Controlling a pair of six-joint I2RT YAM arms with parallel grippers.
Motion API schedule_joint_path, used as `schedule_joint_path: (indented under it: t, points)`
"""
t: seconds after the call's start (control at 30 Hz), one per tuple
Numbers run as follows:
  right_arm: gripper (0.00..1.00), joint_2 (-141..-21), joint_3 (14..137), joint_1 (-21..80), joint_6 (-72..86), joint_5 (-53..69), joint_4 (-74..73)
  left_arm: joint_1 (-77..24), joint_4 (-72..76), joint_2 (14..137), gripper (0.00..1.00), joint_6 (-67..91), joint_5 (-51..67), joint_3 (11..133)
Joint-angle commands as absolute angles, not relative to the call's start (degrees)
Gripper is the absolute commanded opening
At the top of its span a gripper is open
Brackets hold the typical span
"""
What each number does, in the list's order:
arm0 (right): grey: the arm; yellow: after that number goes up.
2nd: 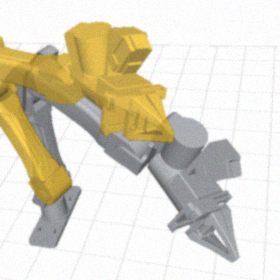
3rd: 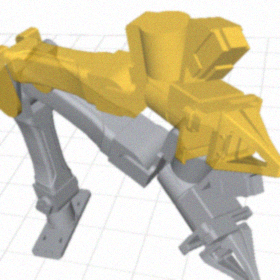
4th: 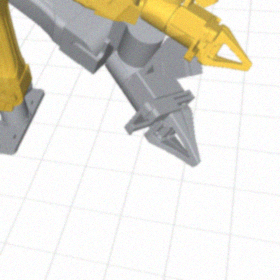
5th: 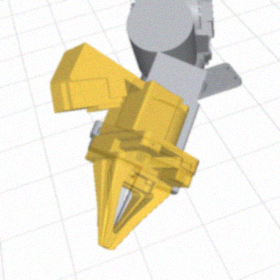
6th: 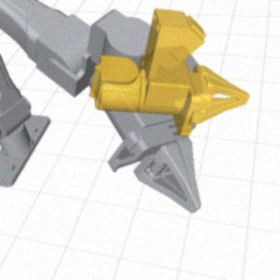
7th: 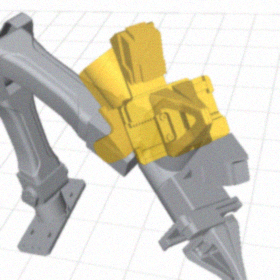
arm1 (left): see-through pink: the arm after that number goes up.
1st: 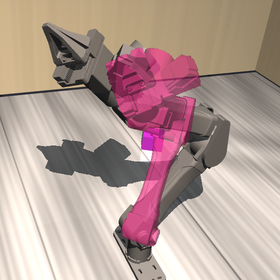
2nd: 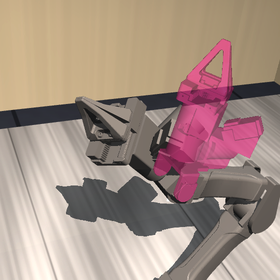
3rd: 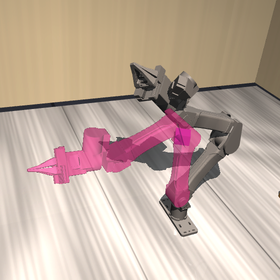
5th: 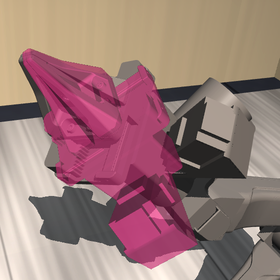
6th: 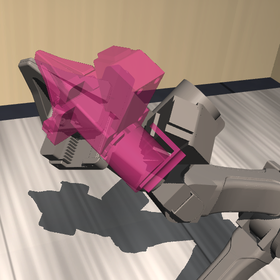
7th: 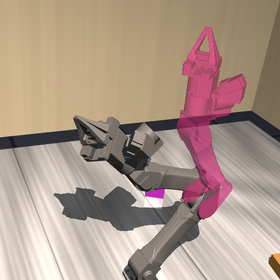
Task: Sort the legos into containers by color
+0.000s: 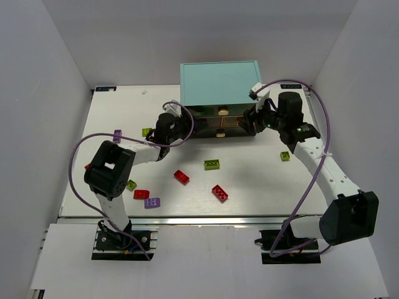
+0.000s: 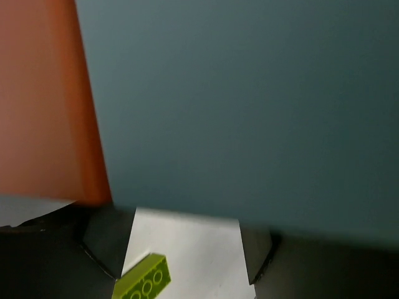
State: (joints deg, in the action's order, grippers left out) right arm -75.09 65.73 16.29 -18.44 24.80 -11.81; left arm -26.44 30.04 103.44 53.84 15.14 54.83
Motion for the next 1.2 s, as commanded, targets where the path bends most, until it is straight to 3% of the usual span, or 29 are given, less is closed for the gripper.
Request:
schedule_joint_path:
  t: [0.0, 0.23, 0.6, 0.73, 0.9, 1.0, 1.07, 1.17]
  points:
    - [0.64, -73.39, 64.95, 14.77, -16.17, 25.75, -9.32, -26.98, 35.24, 105.90, 0.73, 56.86, 13.36, 58.18]
    - [0.62, -71.72, 63.64, 12.57, -16.52, 26.45, -9.84, -27.60, 38.31, 109.07, 0.69, 61.08, 8.44, 59.33]
    - [0.57, -70.31, 61.53, 10.73, -17.22, 27.51, -11.07, -27.60, 41.31, 106.53, 0.33, 63.54, 5.63, 56.61]
    - [0.57, -69.96, 61.00, 10.64, -18.01, 27.16, -11.86, -27.60, 40.35, 104.51, 0.29, 62.32, 6.59, 55.12]
    - [0.60, -69.79, 60.03, 9.93, -18.46, 26.72, -12.57, -27.60, 40.16, 99.59, 0.31, 61.17, 6.59, 49.93]
    - [0.63, -69.70, 59.68, 10.02, -18.28, 27.07, -12.39, -27.60, 40.43, 98.35, 0.55, 61.26, 5.89, 48.78]
    - [0.63, -69.87, 59.59, 9.93, -18.19, 26.98, -12.48, -27.60, 40.43, 99.05, 0.62, 61.26, 6.06, 50.26]
    - [0.64, -69.96, 59.76, 9.93, -18.28, 26.63, -12.39, -27.60, 39.99, 101.68, 0.64, 61.52, 7.03, 53.42]
